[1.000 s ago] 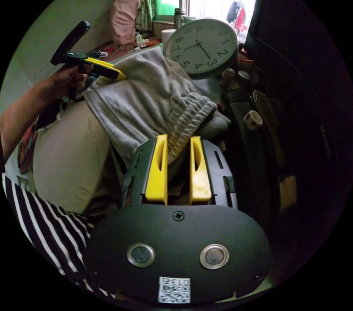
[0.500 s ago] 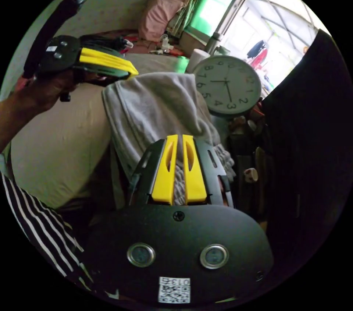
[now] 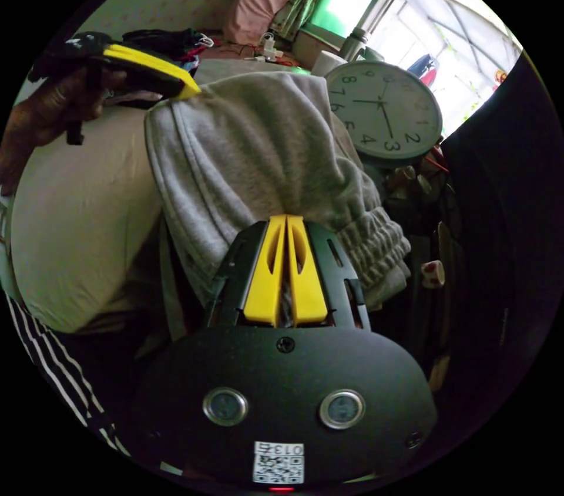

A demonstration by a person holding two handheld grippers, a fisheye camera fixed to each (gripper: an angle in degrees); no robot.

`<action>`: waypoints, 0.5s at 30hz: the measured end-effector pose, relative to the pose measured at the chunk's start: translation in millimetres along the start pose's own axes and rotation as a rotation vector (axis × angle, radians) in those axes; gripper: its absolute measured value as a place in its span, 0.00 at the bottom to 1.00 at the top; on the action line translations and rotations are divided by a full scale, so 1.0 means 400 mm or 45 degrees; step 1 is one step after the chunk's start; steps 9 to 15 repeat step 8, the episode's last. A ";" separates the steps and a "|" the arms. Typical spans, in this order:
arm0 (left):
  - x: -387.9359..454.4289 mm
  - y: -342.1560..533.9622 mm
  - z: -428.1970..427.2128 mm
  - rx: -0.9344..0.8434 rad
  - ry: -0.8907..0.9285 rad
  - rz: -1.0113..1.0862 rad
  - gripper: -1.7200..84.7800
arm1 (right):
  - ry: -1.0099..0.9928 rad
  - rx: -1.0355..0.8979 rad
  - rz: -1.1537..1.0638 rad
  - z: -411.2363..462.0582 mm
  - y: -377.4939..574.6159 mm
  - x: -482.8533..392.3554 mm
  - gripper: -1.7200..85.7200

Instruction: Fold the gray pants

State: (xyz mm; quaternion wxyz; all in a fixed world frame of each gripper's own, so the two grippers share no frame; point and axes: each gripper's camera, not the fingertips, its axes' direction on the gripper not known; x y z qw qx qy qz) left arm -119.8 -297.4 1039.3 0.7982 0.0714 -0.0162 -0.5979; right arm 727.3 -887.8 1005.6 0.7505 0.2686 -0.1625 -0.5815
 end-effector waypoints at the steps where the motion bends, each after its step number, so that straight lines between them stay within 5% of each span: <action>1: -0.043 0.044 -0.046 0.070 0.029 -0.086 0.01 | 0.015 -0.004 -0.002 -0.009 -0.012 -0.006 0.02; 4: -0.140 0.207 -0.154 0.118 0.073 -0.234 0.02 | 0.133 0.015 0.058 -0.070 -0.049 -0.027 0.02; 8: -0.246 0.531 -0.279 0.005 -0.075 -0.426 0.02 | 0.229 0.388 0.069 -0.226 -0.082 -0.117 0.02; 15: -0.246 0.531 -0.279 0.005 -0.075 -0.426 0.02 | 0.229 0.388 0.069 -0.226 -0.082 -0.117 0.02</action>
